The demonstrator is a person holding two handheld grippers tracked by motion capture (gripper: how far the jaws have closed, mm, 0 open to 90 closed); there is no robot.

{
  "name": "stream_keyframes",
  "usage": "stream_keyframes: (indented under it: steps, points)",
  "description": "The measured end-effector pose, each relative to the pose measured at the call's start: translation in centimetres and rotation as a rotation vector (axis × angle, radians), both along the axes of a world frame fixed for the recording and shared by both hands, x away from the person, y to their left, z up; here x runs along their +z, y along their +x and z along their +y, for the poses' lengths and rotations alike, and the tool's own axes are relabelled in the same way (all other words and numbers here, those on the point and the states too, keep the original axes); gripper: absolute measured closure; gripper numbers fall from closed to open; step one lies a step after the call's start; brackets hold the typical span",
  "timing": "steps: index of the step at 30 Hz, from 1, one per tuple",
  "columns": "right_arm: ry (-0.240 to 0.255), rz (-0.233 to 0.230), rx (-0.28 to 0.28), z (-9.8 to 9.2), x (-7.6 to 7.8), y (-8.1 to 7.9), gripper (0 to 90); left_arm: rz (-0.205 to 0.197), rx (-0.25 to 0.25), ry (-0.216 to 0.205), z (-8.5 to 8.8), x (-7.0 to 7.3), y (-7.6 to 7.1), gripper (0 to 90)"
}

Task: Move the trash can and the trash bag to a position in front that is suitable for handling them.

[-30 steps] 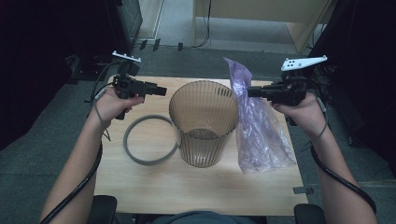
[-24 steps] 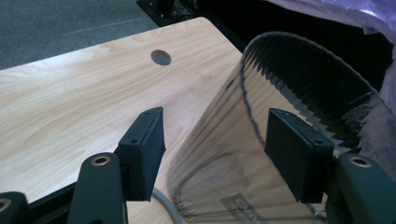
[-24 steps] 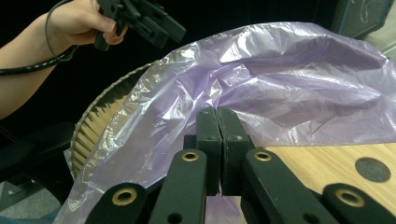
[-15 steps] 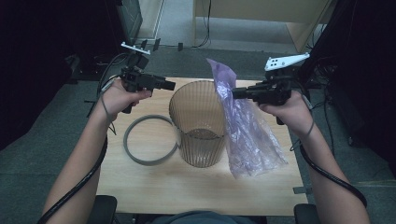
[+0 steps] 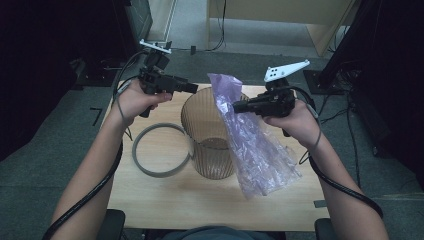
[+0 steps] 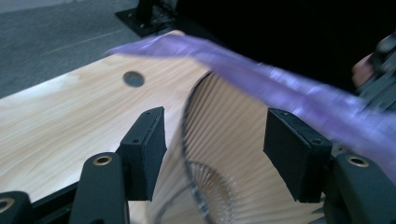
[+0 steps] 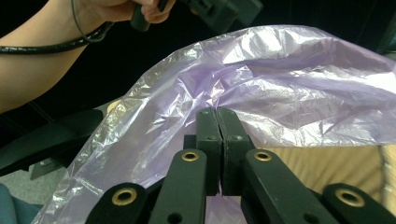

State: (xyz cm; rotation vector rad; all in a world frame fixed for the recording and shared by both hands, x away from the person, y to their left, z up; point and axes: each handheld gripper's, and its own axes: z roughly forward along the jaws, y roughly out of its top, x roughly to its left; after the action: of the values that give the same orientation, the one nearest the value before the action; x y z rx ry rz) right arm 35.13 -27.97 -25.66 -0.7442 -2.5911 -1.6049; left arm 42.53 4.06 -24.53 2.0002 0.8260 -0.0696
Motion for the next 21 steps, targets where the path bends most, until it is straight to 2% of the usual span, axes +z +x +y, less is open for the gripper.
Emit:
stream_keyframes:
  steps: [12,21]
  points:
    - [-0.022,0.003,0.046,1.6,-0.2,-0.5,90.0,-0.045,-0.039,0.019,-3.0,1.9,0.1,38.0]
    - [-0.018,0.012,0.082,2.2,-0.2,-1.1,89.9,-0.046,-0.07,0.019,-4.8,1.4,0.1,38.0]
